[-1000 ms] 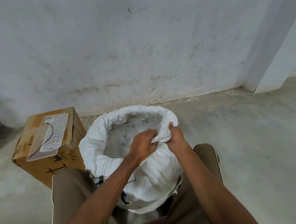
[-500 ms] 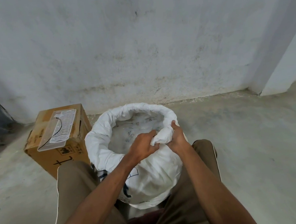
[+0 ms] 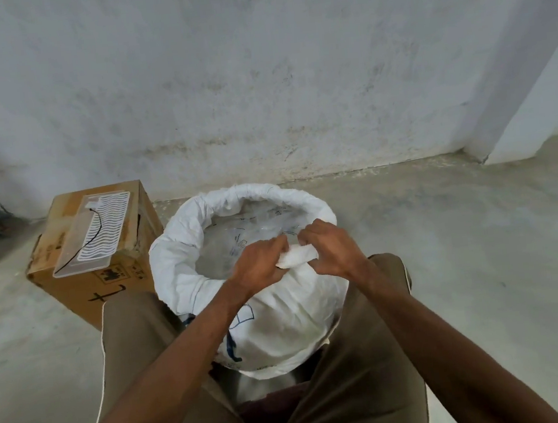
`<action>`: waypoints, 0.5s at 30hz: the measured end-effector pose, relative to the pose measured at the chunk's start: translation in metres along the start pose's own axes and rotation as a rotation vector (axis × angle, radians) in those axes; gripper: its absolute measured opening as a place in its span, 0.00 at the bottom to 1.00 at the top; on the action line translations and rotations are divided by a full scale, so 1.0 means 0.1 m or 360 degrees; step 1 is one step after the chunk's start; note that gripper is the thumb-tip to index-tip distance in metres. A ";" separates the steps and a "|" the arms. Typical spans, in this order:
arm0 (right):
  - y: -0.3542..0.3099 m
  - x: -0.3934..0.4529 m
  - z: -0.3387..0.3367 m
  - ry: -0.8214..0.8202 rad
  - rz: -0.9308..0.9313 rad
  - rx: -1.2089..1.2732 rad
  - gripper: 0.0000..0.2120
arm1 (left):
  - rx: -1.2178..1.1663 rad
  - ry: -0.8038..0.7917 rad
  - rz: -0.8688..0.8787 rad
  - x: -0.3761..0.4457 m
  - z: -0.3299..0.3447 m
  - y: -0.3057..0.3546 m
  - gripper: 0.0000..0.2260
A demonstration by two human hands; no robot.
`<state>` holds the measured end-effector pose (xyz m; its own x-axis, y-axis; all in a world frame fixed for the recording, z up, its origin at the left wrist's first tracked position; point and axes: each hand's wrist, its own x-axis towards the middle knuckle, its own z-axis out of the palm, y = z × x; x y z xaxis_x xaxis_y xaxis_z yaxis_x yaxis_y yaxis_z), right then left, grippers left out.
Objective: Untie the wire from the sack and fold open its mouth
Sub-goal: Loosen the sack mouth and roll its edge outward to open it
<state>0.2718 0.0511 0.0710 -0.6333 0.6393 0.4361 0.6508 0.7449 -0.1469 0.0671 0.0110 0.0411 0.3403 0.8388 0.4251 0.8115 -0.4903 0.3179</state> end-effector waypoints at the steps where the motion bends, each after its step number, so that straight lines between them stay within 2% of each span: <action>1: 0.02 0.00 0.03 0.0024 -0.0034 -0.0070 0.16 | -0.0204 -0.0014 -0.0147 -0.04 -0.04 -0.03 0.23; 5: 0.11 -0.05 0.10 0.0080 -0.0116 -0.0245 0.16 | -0.0693 -0.0120 -0.0439 -0.28 -0.11 -0.23 0.20; 7: 0.10 -0.09 0.17 0.0078 -0.0126 -0.0308 0.17 | -0.0808 -0.0241 -0.0569 -0.36 -0.10 -0.29 0.19; 9: 0.08 -0.09 0.24 0.0026 -0.0134 -0.0306 0.19 | -0.0787 -0.0249 -0.0678 -0.35 -0.07 -0.30 0.20; 11: 0.07 -0.05 0.24 -0.0148 -0.0093 -0.0271 0.23 | -0.0695 -0.0199 -0.0727 -0.29 -0.04 -0.29 0.20; 15: 0.03 0.03 0.23 -0.0601 0.0142 -0.0151 0.43 | -0.0517 -0.0122 -0.0605 -0.27 0.08 -0.21 0.13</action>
<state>0.2623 0.0590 0.0513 -0.6706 0.7389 0.0654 0.7347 0.6738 -0.0791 0.0448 0.0006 0.0162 0.0929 0.9813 0.1685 0.6992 -0.1848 0.6906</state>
